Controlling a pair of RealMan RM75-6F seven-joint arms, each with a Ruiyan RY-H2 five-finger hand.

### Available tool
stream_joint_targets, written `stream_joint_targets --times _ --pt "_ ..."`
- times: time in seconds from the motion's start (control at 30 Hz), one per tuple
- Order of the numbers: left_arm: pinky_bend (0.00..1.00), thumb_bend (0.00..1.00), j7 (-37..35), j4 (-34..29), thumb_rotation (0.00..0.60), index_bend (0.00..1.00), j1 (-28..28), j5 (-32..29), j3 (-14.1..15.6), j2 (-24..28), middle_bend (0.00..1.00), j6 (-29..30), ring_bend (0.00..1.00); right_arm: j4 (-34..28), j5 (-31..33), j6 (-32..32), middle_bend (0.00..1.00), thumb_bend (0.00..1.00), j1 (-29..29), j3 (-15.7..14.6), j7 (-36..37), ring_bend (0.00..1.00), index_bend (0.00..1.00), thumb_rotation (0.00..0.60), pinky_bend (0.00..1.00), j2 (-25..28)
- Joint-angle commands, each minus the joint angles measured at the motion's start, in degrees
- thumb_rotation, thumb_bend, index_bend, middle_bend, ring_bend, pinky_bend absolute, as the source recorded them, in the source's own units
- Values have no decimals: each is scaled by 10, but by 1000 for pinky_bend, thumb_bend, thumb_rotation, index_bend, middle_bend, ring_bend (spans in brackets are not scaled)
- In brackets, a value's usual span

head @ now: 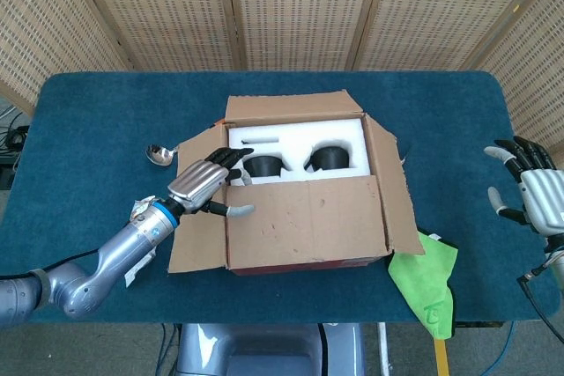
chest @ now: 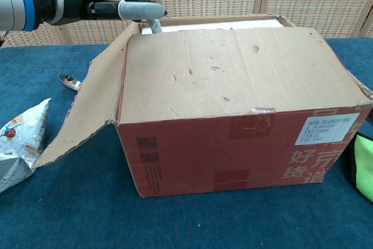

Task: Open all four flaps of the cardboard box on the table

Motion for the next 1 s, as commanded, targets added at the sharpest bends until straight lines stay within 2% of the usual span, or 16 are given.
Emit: stream_joint_targets --times 0.03,0.43,0.8,1.0 --pt "0 102 -64 -18 87 374 15 36 -19 27 0 -23 0 -1 0 -2 137 504 1 0 -3 0 184 600 63 0" --pt "0 100 -213 -43 87 373 39 145 -43 70 0 -52 0 -6 4 -5 137 504 4 2 -10 0 184 600 63 0" --pt "0 97 -345 -72 86 356 52 249 -37 107 0 -47 0 -9 5 -7 137 504 5 3 -13 0 183 600 63 1" --pt "0 96 -438 -83 84 336 49 310 -19 124 0 -44 0 -12 5 -7 137 504 4 2 -14 0 184 600 63 3"
